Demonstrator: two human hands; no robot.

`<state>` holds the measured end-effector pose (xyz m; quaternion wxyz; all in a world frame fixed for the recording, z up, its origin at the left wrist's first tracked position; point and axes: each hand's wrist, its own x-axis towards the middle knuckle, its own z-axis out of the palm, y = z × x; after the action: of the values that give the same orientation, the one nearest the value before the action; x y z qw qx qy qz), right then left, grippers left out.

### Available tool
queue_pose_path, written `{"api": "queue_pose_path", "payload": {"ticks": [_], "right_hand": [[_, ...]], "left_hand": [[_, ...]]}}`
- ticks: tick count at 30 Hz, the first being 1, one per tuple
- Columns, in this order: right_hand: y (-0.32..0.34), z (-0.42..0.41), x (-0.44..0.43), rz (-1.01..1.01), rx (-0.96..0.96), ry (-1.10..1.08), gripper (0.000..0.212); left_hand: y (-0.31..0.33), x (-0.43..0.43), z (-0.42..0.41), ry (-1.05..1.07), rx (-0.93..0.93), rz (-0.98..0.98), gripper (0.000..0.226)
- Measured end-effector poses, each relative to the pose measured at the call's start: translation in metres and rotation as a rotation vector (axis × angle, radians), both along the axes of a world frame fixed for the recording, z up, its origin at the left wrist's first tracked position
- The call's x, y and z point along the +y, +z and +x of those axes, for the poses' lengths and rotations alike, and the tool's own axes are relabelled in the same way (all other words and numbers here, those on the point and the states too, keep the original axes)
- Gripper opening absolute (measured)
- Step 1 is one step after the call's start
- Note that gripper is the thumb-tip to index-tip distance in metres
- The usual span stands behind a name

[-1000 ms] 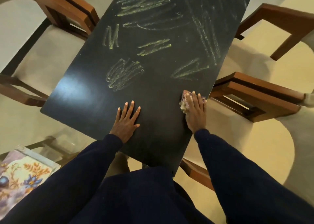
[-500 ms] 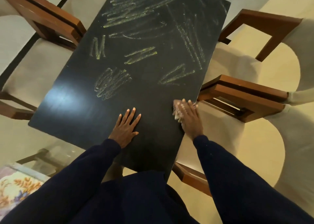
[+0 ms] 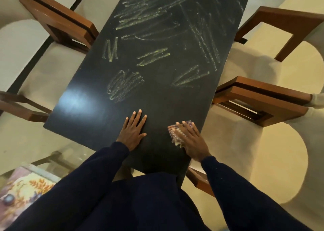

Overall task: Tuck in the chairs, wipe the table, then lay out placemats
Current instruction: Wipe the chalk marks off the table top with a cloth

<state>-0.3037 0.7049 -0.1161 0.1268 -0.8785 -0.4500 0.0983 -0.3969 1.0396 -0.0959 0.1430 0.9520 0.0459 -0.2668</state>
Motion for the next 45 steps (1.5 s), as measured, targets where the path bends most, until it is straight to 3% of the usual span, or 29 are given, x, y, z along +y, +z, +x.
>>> {"api": "queue_pose_path", "payload": {"ticks": [3, 7, 9, 12, 16, 19, 21, 26, 29, 33, 36, 38, 40, 45], "right_hand": [[0.003, 0.029, -0.006, -0.041, -0.055, -0.204, 0.086], [0.007, 0.063, 0.056, -0.051, -0.089, -0.584, 0.083], [0.008, 0.067, 0.096, -0.028, -0.077, -0.620, 0.083], [0.004, 0.043, 0.143, 0.013, -0.061, -0.425, 0.090], [0.001, -0.002, 0.147, -0.027, -0.048, 0.018, 0.092], [0.006, 0.009, 0.129, -0.033, -0.051, 0.113, 0.090], [0.011, 0.027, 0.132, -0.029, -0.070, 0.018, 0.093], [0.011, 0.061, 0.223, -0.082, -0.114, -0.505, 0.093], [0.006, 0.062, 0.297, -0.027, -0.119, -0.603, 0.084], [-0.001, 0.034, 0.353, -0.009, -0.122, -0.296, 0.088], [-0.001, 0.018, 0.328, -0.011, -0.089, 0.015, 0.095], [0.000, 0.027, 0.294, 0.013, -0.103, 0.110, 0.091], [0.002, 0.045, 0.277, -0.008, -0.137, 0.029, 0.089], [0.004, 0.083, 0.345, -0.042, -0.160, -0.522, 0.080]], "left_hand": [[0.002, 0.011, -0.007, 0.016, 0.009, 0.005, 0.088], [-0.002, 0.033, -0.024, 0.056, 0.010, 0.018, 0.089], [-0.003, 0.045, -0.031, 0.075, 0.003, 0.008, 0.089], [-0.003, 0.065, -0.044, 0.073, 0.009, 0.022, 0.089], [-0.004, 0.095, -0.050, 0.087, -0.016, 0.022, 0.089], [-0.009, 0.125, -0.051, 0.082, -0.044, 0.017, 0.090], [-0.012, 0.145, -0.053, 0.095, -0.074, 0.018, 0.089], [-0.017, 0.189, -0.048, 0.043, -0.140, 0.042, 0.087], [-0.020, 0.214, -0.040, 0.023, -0.192, 0.037, 0.086], [-0.025, 0.248, -0.031, 0.024, -0.263, 0.072, 0.082], [-0.030, 0.269, -0.029, 0.023, -0.305, 0.089, 0.079], [-0.031, 0.279, -0.027, 0.021, -0.326, 0.084, 0.078], [-0.034, 0.286, -0.026, -0.006, -0.349, 0.104, 0.077], [-0.041, 0.284, -0.029, 0.016, -0.404, 0.121, 0.075]]}}
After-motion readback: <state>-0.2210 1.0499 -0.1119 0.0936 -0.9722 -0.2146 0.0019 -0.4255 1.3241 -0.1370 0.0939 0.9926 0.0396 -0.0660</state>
